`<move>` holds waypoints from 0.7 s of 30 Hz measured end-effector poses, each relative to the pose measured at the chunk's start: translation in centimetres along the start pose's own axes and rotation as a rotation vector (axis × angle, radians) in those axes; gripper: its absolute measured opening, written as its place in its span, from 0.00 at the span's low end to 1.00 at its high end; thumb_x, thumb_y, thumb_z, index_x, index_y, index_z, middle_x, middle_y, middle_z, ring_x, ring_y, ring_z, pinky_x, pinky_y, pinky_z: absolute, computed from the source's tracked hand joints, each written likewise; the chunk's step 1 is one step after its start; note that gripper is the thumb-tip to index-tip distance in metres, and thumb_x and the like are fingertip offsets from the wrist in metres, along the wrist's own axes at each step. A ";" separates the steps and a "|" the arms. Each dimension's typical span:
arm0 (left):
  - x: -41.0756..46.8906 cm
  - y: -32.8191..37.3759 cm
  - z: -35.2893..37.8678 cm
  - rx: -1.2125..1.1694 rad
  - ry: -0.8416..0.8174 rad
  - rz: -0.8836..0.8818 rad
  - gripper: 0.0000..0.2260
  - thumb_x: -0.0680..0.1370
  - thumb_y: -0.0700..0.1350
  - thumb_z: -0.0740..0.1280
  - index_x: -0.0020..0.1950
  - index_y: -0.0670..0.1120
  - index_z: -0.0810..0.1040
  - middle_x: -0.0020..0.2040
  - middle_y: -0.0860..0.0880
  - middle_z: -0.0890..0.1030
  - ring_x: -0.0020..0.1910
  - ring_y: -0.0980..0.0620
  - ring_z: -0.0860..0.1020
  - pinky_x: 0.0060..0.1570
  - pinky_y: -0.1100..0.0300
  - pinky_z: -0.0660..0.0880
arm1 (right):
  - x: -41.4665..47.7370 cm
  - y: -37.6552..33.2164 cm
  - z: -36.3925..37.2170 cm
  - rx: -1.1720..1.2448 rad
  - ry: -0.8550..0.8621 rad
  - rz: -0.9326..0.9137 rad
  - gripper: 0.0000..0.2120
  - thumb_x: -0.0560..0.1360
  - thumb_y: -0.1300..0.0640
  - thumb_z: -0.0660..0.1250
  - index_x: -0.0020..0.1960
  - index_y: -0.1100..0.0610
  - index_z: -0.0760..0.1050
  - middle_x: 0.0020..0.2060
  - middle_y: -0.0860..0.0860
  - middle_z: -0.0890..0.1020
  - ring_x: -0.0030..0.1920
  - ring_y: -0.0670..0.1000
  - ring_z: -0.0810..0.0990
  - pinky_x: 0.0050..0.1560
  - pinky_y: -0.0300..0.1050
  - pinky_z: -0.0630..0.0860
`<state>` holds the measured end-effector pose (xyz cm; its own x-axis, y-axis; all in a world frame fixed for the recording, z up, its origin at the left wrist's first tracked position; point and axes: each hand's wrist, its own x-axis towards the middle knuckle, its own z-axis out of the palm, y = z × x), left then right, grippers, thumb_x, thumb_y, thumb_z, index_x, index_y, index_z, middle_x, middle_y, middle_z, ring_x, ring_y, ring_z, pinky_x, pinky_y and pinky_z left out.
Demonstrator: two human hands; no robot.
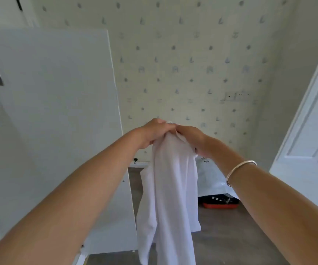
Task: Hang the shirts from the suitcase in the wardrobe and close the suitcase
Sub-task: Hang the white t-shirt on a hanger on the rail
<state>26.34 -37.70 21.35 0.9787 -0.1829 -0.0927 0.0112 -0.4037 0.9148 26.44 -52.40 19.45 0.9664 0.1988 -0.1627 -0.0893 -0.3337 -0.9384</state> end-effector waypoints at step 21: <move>-9.8 -12.8 -23.2 -0.286 0.445 -0.275 0.05 0.73 0.42 0.59 0.41 0.46 0.74 0.35 0.48 0.70 0.31 0.51 0.68 0.32 0.61 0.67 | 11.0 -8.3 27.5 -0.016 -0.598 -0.256 0.17 0.81 0.51 0.56 0.55 0.58 0.79 0.56 0.58 0.82 0.59 0.57 0.80 0.64 0.54 0.74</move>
<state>21.33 -9.98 19.65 0.9234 0.3118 -0.2240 0.2704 -0.1141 0.9560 31.22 -22.14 17.03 0.6556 0.7508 -0.0803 0.1342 -0.2206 -0.9661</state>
